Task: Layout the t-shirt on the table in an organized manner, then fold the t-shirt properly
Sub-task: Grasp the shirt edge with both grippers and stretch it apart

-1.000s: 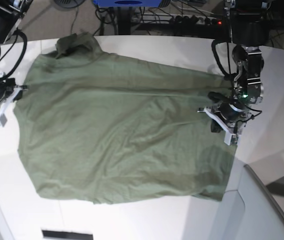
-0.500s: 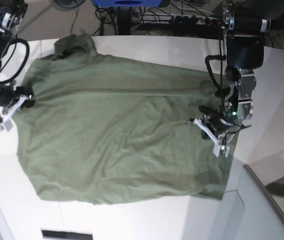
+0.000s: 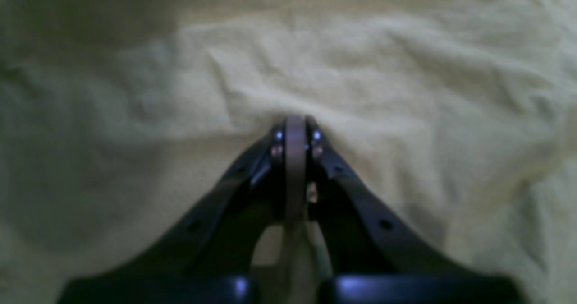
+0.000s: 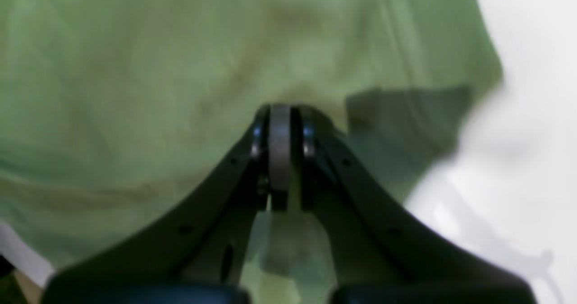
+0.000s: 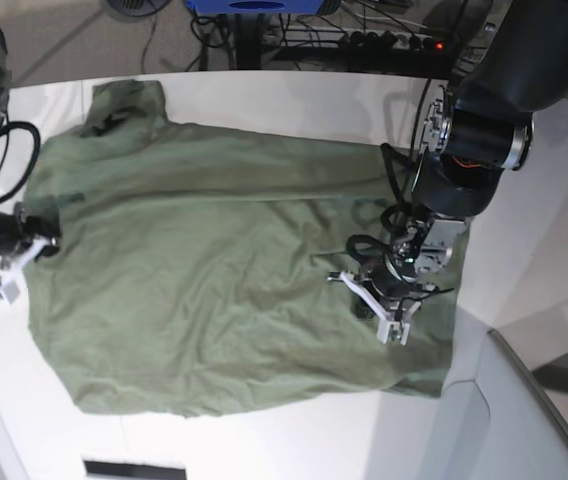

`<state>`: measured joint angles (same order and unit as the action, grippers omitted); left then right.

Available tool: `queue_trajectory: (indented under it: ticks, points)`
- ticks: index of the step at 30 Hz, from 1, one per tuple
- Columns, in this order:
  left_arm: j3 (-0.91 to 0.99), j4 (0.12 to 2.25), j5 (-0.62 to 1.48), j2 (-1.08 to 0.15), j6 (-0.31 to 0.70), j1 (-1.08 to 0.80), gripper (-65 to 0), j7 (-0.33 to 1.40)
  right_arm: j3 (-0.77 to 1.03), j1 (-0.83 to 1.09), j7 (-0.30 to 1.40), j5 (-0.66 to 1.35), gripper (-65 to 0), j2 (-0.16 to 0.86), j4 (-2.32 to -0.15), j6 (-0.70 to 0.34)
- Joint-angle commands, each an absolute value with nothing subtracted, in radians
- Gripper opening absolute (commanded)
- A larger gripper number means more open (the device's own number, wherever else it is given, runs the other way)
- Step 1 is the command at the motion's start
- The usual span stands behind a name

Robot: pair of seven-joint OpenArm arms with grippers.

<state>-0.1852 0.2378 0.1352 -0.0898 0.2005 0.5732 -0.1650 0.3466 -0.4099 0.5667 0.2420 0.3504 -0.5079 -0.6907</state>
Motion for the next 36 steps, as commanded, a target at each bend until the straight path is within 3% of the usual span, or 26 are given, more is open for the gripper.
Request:
queue_trajectory:
  ticks: [1, 6, 9, 14, 19, 23, 28, 32, 36]
  points:
    - [-0.186, 0.245, 0.133, -0.099, 0.194, 0.599, -65.0, -0.145, 0.343, -0.437, 0.539, 0.249, -61.5, 0.372, -0.501, -0.698]
    - [-0.185, 0.245, 0.133, -0.102, 0.194, 0.63, -65.0, -0.147, 0.246, -0.46, 0.42, 0.251, -61.5, 0.372, -0.495, -0.61]
    - [-0.174, 0.248, 0.15, -0.101, 0.194, 0.664, -65.0, -0.145, 0.217, -0.484, 0.438, 0.254, -61.5, 0.374, -0.547, -0.605]
    - [-0.176, 0.429, 0.283, -0.137, 0.199, 0.638, -65.0, 0.008, 0.352, -0.309, 0.654, 0.259, -61.7, 0.366, -1.03, -0.601]
    - [-0.176, 0.883, 0.384, -0.237, 0.196, 0.423, -65.0, 0.199, 0.57, -0.047, 0.894, 0.254, -60.6, 0.194, -1.581, -0.601]
    - [-0.174, 1.147, 0.386, -0.28, 0.194, 0.249, -65.0, 0.285, 0.59, 0.13, 0.975, 0.257, -59.3, 0.073, -1.811, -0.608]
    - [-0.096, 1.316, 0.383, -0.282, 0.194, 0.059, -65.0, 0.295, 0.542, 0.236, 0.97, 0.257, -46.1, 0.004, -1.879, -0.618]
    - [-0.056, 1.336, 0.383, -0.283, 0.194, -0.033, -65.0, 0.295, 0.449, 0.236, 0.928, 0.251, -49.5, 0.008, -1.802, -0.698]
    - [-0.056, 1.311, 0.381, -0.285, 0.194, -0.071, -65.0, 0.291, 0.432, 0.136, 0.883, 0.251, -54.9, 0.039, -1.646, -0.698]
